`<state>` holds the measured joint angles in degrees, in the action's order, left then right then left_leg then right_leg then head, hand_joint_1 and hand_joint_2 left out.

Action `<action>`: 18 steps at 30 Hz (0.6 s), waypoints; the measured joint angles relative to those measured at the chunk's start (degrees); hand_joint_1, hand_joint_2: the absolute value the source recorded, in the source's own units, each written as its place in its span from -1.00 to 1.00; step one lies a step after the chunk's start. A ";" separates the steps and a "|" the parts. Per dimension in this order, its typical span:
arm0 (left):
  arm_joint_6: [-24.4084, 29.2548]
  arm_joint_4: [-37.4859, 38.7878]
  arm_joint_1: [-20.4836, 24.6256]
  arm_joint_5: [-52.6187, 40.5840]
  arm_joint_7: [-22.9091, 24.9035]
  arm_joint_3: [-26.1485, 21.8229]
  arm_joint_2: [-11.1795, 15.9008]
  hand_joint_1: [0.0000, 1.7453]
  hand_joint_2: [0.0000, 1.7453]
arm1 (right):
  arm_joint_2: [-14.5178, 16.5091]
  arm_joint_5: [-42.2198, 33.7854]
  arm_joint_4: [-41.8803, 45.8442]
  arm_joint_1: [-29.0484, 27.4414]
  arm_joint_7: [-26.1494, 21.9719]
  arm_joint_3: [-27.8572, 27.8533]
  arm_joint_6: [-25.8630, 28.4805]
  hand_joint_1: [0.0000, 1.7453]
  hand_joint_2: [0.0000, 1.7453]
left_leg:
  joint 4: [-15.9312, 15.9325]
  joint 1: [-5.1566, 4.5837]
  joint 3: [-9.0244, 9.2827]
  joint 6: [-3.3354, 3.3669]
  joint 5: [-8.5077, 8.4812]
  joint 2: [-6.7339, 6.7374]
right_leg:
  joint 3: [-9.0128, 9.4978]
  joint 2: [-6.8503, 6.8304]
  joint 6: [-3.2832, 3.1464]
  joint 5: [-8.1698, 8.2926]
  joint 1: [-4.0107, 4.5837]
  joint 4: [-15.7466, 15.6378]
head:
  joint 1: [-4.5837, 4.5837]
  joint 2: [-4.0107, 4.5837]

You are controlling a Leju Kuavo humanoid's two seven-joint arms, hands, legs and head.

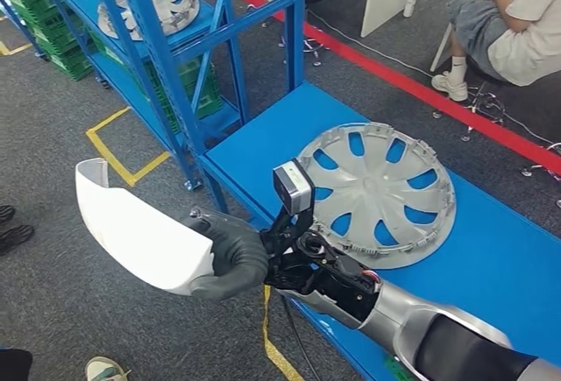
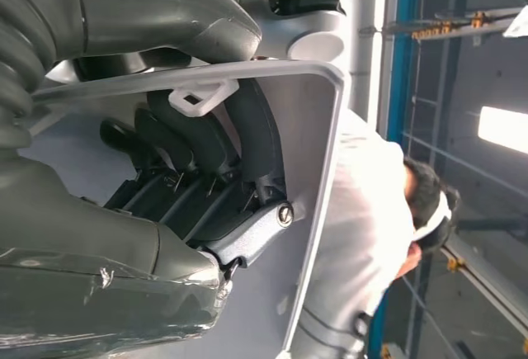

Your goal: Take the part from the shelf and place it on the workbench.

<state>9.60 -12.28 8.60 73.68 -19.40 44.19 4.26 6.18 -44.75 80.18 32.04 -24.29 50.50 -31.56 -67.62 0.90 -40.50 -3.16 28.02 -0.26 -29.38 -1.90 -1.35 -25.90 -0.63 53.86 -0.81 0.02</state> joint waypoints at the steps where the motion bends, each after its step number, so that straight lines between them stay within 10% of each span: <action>1: 0.01 0.00 -0.08 0.08 -0.04 0.00 0.02 -1.00 1.00 | 0.05 -0.01 -0.07 0.02 -0.03 0.05 0.00 0.90 1.00 | 4.32 0.02 2.24 0.08 -2.12 0.54 | 0.09 -0.39 0.11 -0.10 0.01 0.01 | 0.05 0.00; 4: 0.01 0.00 -0.07 0.33 -0.21 0.00 0.04 -1.00 1.00 | 0.27 -0.01 -0.17 0.17 -0.12 0.10 0.01 0.90 1.00 | 13.86 -0.41 7.14 0.94 -5.28 2.09 | 0.26 -1.26 0.81 -0.54 0.45 0.10 | -0.02 0.00; 8: 0.00 0.00 -0.51 0.38 -0.25 0.00 0.04 -1.00 1.00 | 0.50 -0.03 -0.26 0.31 -0.17 0.12 0.03 0.90 1.00 | 14.44 -0.46 7.41 2.39 -5.26 0.89 | 0.15 -1.16 2.07 -1.72 0.39 0.99 | -0.34 0.00; 13: 0.00 0.00 -0.56 0.39 -0.27 -0.02 0.09 -1.00 1.00 | 0.53 -0.05 -0.57 0.27 -0.27 0.12 0.08 0.90 1.00 | 14.59 -0.49 7.65 3.39 -5.32 -0.86 | -7.56 1.53 2.55 -9.32 0.17 17.82 | -1.20 0.00; 15: 0.01 0.00 -0.64 0.41 -0.27 -0.02 0.07 -1.00 1.00 | 0.53 -0.08 -0.75 0.21 -0.33 0.12 0.11 0.90 1.00 | 14.55 -0.54 7.79 3.39 -5.30 -1.93 | -7.53 1.67 2.34 -7.31 0.17 17.01 | -1.40 0.00; 18: 0.02 0.00 -0.58 0.45 -0.27 -0.02 -0.09 -1.00 1.00 | 0.53 -0.19 -0.81 0.33 -0.43 0.10 0.10 0.90 1.00 | 14.37 -0.60 7.99 3.11 -5.21 -3.57 | -2.25 3.88 1.69 -1.27 0.13 4.76 | -1.74 0.00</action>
<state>9.61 -12.28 8.02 74.13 -19.67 44.17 4.17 6.71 -44.93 79.37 32.37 -24.73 50.60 -31.46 -53.25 0.31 -32.51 -0.04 22.81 -3.83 -31.63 1.98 0.33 -27.17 -0.50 58.63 -2.55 0.02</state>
